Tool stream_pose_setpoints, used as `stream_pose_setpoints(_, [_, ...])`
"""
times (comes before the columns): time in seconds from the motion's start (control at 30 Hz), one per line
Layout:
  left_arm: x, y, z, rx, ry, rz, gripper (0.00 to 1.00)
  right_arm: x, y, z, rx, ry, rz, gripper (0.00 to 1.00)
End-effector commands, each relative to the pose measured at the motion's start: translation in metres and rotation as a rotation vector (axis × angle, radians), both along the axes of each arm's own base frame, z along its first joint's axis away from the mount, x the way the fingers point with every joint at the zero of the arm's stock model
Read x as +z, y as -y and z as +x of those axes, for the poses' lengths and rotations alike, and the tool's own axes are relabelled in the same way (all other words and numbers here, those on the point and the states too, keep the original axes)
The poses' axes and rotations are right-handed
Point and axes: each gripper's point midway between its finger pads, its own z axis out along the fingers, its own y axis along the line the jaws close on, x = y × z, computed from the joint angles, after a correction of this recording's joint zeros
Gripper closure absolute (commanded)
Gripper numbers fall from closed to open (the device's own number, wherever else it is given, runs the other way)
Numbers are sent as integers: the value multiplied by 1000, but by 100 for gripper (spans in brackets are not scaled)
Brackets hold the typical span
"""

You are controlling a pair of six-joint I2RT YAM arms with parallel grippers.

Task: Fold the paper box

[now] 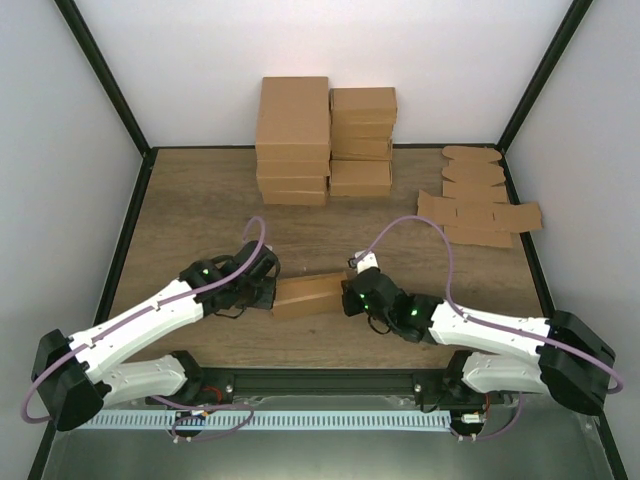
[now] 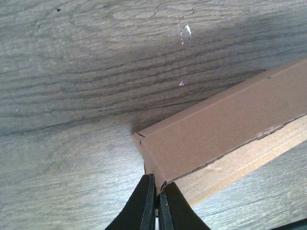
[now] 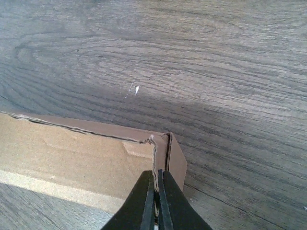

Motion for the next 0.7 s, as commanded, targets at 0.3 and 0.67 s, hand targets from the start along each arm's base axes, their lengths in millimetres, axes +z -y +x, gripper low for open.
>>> stream_pose_setpoints(0.3, [0,9,0,179,-55,-131,96,-44,19,-23,53,-119,-192,97])
stream_pose_setpoints(0.67, [10,8,2,360,-97,-222,96,-44,19,-22,61,-112,-201,97])
